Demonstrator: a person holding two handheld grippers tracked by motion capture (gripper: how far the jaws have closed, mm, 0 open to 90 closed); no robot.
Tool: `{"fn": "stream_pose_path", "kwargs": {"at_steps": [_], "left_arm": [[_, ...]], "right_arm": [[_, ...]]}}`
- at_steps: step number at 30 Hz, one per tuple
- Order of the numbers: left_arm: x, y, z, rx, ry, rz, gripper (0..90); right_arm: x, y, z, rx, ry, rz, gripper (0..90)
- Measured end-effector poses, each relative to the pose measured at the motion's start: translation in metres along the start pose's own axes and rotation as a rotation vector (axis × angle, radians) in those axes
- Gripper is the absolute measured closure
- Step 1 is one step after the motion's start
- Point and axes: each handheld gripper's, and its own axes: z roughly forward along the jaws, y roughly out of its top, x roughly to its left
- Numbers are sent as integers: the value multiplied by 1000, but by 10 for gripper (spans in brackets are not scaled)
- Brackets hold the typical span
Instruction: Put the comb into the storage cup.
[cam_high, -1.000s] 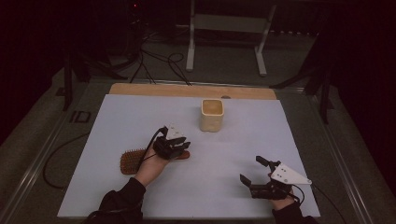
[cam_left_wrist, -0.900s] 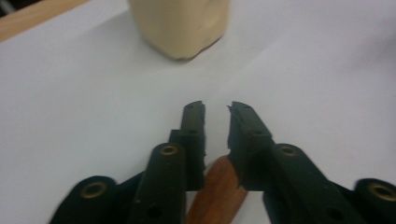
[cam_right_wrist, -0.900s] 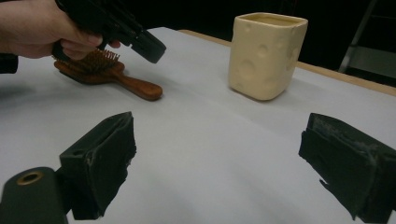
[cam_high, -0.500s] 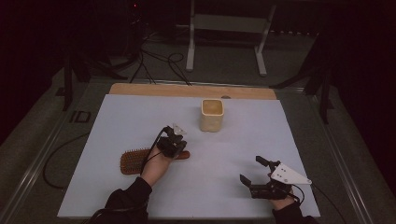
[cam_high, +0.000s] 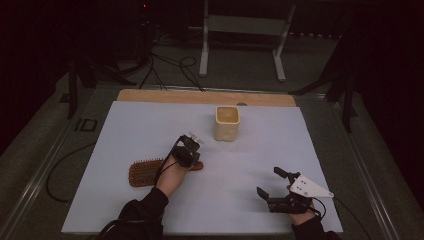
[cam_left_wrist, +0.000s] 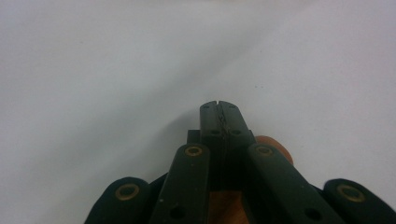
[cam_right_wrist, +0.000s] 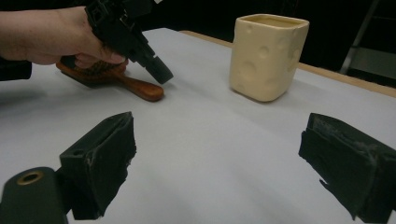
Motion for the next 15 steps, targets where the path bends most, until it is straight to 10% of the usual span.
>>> {"fn": "stream_pose_path", "kwargs": {"at_steps": [15], "left_arm": [[-12, -17, -7, 36, -27, 44, 900]], "right_arm": [[0, 1, 0, 0, 0, 6, 94]]}}
